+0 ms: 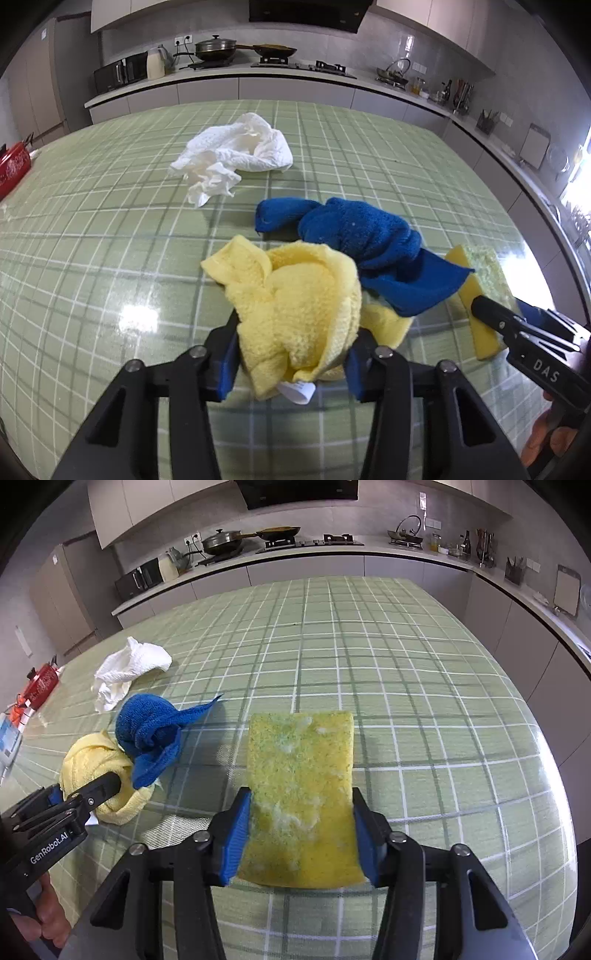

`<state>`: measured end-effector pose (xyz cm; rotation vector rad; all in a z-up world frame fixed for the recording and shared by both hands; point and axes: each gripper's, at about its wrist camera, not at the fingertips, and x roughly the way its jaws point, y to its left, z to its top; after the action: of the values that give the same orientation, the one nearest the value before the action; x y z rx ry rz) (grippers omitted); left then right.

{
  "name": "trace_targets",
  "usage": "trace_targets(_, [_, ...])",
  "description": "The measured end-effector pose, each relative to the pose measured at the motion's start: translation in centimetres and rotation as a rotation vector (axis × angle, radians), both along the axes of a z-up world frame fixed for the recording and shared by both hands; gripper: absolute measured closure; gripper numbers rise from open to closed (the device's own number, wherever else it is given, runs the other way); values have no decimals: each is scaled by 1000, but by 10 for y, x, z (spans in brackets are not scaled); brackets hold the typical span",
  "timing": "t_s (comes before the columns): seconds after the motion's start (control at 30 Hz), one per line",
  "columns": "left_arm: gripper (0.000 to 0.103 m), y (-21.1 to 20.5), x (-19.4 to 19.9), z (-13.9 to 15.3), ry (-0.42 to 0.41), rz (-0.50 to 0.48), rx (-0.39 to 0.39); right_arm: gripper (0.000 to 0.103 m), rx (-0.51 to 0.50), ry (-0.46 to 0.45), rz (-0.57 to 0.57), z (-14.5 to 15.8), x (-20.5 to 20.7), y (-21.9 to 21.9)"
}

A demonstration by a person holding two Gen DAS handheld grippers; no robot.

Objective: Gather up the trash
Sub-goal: 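Move both grippers back to the table toward the yellow cloth and sponge, then grasp the yellow cloth with the left gripper while the right grasps the yellow sponge, then carry the yellow cloth and sponge with both grippers over the black bucket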

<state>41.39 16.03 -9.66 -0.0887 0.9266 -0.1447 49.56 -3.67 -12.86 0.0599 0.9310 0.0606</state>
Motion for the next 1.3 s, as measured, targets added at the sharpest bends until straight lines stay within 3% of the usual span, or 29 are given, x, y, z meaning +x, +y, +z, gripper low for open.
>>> trace_targets(0.3, [58,-6,-28,28,-44,4,-18,53,44,-48,-6,24,-22,-24])
trace_targets(0.8, [58,-100,-70,63,-100,11,-35,53,96,-120,39,68,-80,-106])
trace_targets(1.1, [58,-147,-81,70,-125,-87,-29,53,114,-147,-36,77,-114,-148])
trace_targets(1.3, [58,-161,-81,60,-116,-148,-53,53,116,-88,-101,65,-130,-160])
